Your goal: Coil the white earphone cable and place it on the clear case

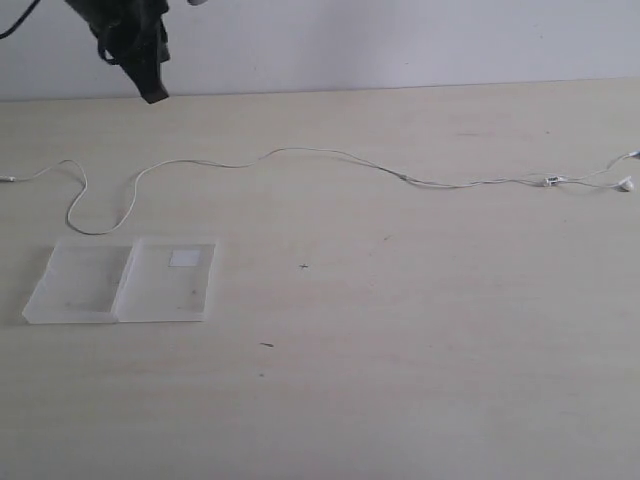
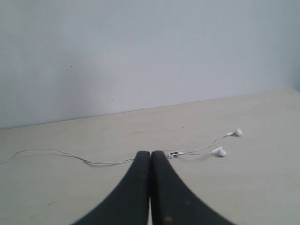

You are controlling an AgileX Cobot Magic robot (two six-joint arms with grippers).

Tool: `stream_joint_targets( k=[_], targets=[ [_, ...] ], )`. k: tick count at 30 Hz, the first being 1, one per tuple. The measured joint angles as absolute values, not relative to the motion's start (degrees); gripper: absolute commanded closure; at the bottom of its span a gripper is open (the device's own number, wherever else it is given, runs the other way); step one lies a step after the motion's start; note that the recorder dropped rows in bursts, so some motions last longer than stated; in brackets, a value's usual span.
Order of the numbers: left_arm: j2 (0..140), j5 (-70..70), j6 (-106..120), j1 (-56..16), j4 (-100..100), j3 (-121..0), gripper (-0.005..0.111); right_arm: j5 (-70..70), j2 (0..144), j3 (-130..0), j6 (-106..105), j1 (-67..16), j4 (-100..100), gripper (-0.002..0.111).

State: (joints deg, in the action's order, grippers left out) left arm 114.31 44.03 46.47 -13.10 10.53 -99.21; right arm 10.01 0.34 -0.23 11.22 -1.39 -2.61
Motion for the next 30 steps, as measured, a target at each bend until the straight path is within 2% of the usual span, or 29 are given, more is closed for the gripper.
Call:
stream_joint_targets(
  k=[8,15,20,22,27,30],
  targets=[
    [126.67,63.51,53.78,-14.55,5.38,-118.74,0.107,10.01,0.34,-0.23,11.33,-1.39,-2.61,0.108],
    [136.01,66.29,57.83,-14.65,-1.10,-129.29,0.107,10.01,0.34,-0.23,11.33,-1.39,0.77,0.108],
    [140.92,63.55,58.06,-14.75,-1.99,-131.46,0.106,10.01,0.34,-0.23,11.33,-1.39,1.40,0.108],
    [142.38,61.17,58.06,-14.84,-1.99,-131.72,0.101,10.01,0.34,-0.23,11.33,-1.39,1.40,0.108],
    [144.72,57.71,57.83,-15.47,-2.11,-131.70,0.071,10.01,0.34,-0.23,11.33,-1.39,1.82,0.108],
    [144.83,57.05,58.20,-16.13,-2.11,-131.70,0.068,9.90,0.34,-0.23,11.33,-1.39,1.82,0.108]
  ],
)
